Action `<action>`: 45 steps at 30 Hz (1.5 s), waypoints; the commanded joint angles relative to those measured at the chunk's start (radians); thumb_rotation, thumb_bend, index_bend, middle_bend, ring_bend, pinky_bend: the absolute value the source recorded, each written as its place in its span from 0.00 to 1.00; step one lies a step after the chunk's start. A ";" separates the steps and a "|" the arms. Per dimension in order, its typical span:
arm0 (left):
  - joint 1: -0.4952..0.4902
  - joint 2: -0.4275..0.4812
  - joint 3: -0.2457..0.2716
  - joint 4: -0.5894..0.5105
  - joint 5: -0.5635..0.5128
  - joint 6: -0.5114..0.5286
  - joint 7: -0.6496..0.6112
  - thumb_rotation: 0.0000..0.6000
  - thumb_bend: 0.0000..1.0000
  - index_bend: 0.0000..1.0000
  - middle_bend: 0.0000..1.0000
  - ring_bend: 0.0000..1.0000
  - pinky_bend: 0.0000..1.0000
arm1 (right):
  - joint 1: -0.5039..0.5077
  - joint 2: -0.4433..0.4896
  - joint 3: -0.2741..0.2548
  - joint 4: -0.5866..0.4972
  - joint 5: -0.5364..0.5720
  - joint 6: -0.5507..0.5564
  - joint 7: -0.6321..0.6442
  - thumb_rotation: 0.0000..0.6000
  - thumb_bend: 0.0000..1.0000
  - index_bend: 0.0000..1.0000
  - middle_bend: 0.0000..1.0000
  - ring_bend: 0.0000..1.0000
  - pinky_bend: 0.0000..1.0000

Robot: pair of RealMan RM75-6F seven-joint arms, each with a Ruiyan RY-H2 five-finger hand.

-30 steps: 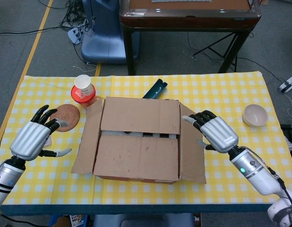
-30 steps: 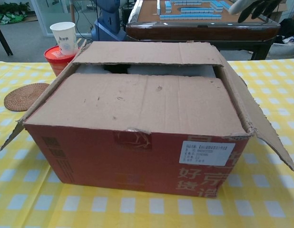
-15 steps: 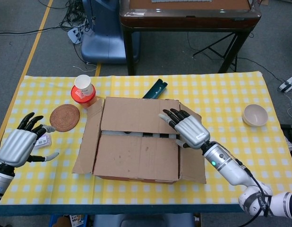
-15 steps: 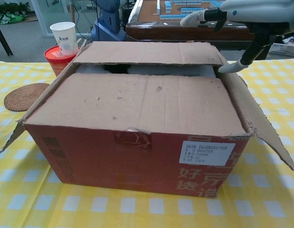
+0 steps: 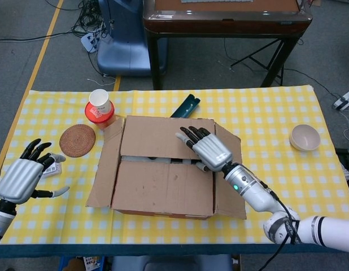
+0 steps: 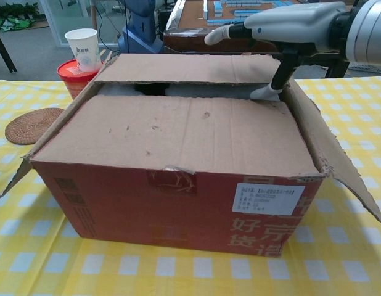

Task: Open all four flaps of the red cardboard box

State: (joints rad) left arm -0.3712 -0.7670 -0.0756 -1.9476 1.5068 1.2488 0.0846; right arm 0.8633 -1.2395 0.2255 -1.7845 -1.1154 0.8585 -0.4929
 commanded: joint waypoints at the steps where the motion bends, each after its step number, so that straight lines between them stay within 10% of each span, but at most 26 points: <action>1: 0.004 -0.001 0.001 0.000 0.002 0.003 -0.002 0.61 0.12 0.39 0.37 0.12 0.00 | 0.018 -0.020 0.001 0.021 0.017 0.000 -0.004 1.00 0.22 0.00 0.01 0.04 0.15; 19: 0.034 0.001 0.010 0.020 0.028 0.030 -0.031 0.61 0.12 0.39 0.37 0.12 0.00 | 0.048 0.029 0.097 0.082 0.101 0.066 0.072 1.00 0.25 0.00 0.01 0.04 0.15; 45: 0.052 0.000 0.020 0.023 0.054 0.033 -0.033 0.61 0.12 0.40 0.37 0.12 0.00 | 0.173 -0.060 0.159 0.450 0.361 0.002 0.110 1.00 0.25 0.00 0.03 0.04 0.15</action>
State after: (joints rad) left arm -0.3188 -0.7672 -0.0559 -1.9248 1.5606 1.2824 0.0516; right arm 1.0373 -1.3010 0.3865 -1.3348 -0.7554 0.8595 -0.3813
